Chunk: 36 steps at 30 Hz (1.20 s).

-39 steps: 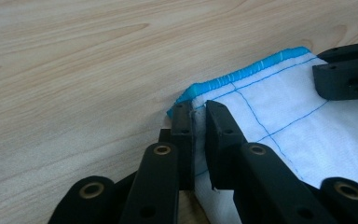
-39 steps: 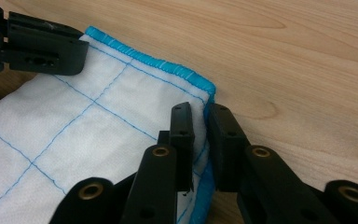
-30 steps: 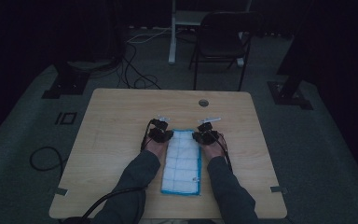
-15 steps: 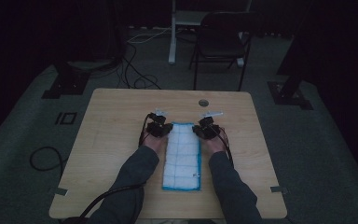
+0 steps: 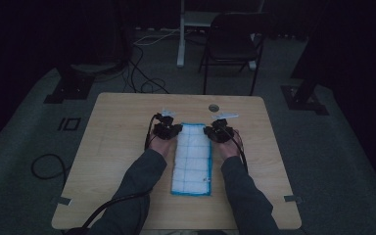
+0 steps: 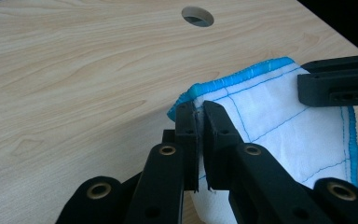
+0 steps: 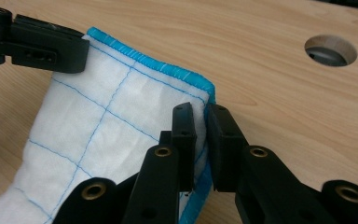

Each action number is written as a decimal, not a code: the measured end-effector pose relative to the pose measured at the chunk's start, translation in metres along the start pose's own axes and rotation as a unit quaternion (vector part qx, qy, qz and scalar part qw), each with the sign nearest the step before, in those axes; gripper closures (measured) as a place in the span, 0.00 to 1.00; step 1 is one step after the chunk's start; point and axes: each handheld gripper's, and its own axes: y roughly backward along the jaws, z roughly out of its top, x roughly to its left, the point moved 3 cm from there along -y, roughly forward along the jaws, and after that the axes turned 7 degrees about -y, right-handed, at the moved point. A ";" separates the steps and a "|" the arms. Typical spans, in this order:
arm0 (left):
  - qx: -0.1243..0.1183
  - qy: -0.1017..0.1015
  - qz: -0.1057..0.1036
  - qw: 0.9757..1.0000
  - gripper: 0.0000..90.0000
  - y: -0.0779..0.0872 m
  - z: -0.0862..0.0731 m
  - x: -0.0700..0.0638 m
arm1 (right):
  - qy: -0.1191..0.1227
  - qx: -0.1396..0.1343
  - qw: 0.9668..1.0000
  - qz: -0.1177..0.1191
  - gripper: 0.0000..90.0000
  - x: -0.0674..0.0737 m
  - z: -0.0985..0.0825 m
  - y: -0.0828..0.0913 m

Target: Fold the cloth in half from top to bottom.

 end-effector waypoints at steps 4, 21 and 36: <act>-0.003 0.012 -0.005 1.000 0.95 0.003 0.003 0.001 | 0.002 -0.008 1.000 0.001 0.92 0.001 0.002 0.004; -0.028 -0.036 0.001 0.999 0.94 0.024 0.013 -0.011 | 0.017 -0.033 0.999 0.005 0.92 0.006 0.010 0.023; -0.050 -0.033 -0.002 0.998 0.95 0.038 0.007 -0.016 | 0.034 -0.052 0.998 0.012 0.92 0.014 0.007 0.038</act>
